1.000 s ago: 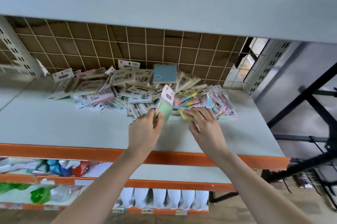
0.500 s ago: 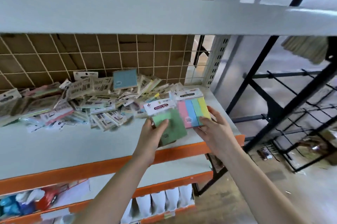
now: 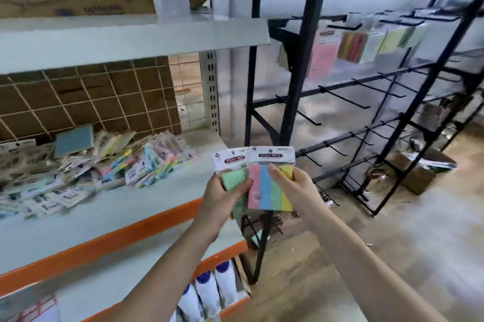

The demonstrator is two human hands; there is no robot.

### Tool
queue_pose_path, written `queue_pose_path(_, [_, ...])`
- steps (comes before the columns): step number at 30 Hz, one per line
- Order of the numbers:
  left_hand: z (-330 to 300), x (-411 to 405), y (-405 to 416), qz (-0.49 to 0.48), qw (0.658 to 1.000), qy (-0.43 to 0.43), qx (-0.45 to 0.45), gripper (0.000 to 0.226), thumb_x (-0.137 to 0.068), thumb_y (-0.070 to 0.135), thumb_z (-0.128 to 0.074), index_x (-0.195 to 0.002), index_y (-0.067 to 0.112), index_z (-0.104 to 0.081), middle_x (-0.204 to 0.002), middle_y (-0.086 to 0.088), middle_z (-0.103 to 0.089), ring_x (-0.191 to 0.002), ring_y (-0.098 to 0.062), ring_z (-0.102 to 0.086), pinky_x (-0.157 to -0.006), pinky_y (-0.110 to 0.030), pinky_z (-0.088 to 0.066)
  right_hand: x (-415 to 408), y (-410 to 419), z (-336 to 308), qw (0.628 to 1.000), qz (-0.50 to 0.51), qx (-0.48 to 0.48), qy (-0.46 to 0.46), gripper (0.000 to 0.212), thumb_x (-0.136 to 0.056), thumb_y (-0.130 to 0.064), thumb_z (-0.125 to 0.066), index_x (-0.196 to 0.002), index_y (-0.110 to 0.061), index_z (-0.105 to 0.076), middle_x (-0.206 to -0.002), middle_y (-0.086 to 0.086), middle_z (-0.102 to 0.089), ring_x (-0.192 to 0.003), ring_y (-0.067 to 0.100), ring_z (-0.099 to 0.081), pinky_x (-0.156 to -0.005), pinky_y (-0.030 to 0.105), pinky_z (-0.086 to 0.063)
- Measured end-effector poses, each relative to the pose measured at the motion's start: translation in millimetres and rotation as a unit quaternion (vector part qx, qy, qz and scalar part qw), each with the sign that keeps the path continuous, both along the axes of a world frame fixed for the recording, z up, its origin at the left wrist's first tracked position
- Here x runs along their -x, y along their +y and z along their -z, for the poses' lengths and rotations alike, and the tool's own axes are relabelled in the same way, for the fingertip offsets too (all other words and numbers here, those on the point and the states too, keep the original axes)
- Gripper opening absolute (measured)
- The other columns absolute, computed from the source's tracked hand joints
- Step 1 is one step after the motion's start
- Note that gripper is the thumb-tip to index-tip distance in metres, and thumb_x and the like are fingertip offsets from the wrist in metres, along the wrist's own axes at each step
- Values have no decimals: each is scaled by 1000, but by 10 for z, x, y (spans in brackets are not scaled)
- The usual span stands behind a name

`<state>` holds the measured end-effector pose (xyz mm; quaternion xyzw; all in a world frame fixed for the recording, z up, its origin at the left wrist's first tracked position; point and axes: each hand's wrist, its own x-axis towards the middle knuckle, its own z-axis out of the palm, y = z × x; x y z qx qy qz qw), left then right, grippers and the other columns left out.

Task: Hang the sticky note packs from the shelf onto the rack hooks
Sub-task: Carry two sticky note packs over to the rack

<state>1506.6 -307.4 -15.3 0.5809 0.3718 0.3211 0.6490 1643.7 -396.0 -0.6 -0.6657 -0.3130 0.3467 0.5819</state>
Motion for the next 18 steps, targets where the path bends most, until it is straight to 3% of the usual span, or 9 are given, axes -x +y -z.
queue_pose_path(2, [-54,-257,-217,9,1000,0,-21,45,-57,45,-75,-94,26,-57,-88,11,-70,-78,-5,-69,-67,-22,-54,-269,-234,-29,1000,7,-27,5,32,-82,-44,-67,-93,-14,-65,-93,15,-70,-78,15,-64,-74,34,-56])
queue_pose_path(4, [-108,-508,-404,20,999,-6,-39,41,-61,44,-74,-94,27,-59,-88,13,-71,-82,-4,-68,-76,-27,-53,-526,-457,-90,998,18,-52,-3,19,-83,-36,-70,-95,-22,-66,-95,6,-73,-85,16,-67,-79,38,-55])
queue_pose_path(7, [-196,-866,-630,27,998,-14,-56,36,-64,45,-74,-93,28,-60,-87,14,-71,-82,-5,-67,-79,-31,-53,-871,-766,-202,997,38,-74,-4,33,-77,-40,-73,-104,-22,-66,-100,0,-73,-92,21,-68,-80,39,-54])
queue_pose_path(9, [-257,-1085,-739,24,997,-8,-67,26,-73,40,-74,-92,28,-60,-92,12,-70,-85,-6,-65,-79,-31,-52,-1067,-959,-267,994,44,-96,18,22,-81,-34,-73,-100,-23,-69,-95,2,-73,-87,22,-69,-73,41,-58])
queue_pose_path(13, [-422,-1450,-933,23,996,-35,-81,18,-80,34,-70,-92,29,-58,-92,16,-68,-77,4,-65,-65,-17,-50,-1419,-1275,-400,983,100,-121,100,24,-83,-37,-69,-98,-19,-64,-99,10,-67,-88,29,-67,-73,54,-57])
queue_pose_path(16, [-565,-1706,-1063,25,995,-29,-90,18,-85,48,-58,-97,35,-56,-104,8,-65,-91,-7,-61,-71,-27,-49,-1657,-1423,-519,976,133,-128,116,27,-86,-46,-62,-93,-20,-60,-97,8,-67,-84,27,-67,-65,46,-58])
queue_pose_path(18, [-647,-1884,-1129,26,995,-32,-94,27,-83,57,-50,-97,35,-54,-100,8,-62,-91,-8,-58,-71,-28,-47,-1816,-1481,-584,973,164,-113,116,33,-87,-53,-58,-93,-21,-62,-98,8,-69,-88,29,-67,-75,52,-58])
